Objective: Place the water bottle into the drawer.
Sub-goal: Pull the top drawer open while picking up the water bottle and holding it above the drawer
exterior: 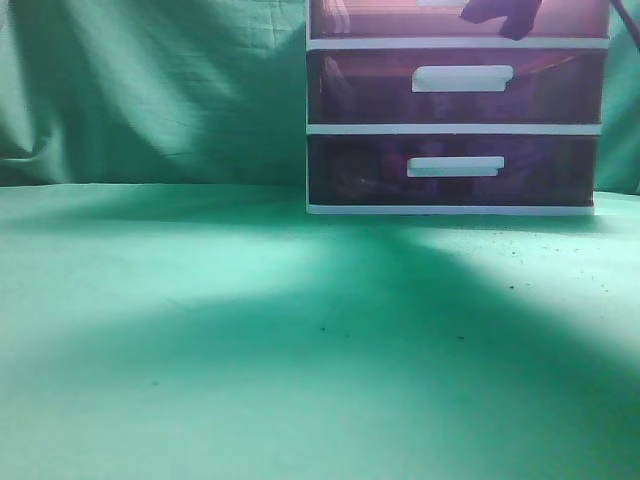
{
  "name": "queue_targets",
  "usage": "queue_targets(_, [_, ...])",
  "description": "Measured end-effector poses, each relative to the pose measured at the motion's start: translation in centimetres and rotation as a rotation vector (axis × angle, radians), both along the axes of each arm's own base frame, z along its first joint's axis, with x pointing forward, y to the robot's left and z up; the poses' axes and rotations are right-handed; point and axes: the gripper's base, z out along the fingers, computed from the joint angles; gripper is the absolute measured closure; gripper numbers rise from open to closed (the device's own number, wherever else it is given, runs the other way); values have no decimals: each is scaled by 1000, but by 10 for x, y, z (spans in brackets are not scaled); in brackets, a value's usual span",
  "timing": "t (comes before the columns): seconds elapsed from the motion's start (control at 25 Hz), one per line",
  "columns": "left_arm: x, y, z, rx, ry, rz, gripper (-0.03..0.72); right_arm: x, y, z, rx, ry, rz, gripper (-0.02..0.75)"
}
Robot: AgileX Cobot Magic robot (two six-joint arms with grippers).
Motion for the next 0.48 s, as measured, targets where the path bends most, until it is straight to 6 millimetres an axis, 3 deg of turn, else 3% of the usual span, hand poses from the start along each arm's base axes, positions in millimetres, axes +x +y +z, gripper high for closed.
queue_targets(0.04, [0,0,0,0,0,0,394,1,0,-3,-4,2,3,356])
queue_targets(0.32, [0,0,0,-39,-1,20,394,4,0,-2,-56,-57,30,644])
queue_targets(0.48, [0,0,1,-35,-7,19,394,4,0,-1,-98,-69,41,637])
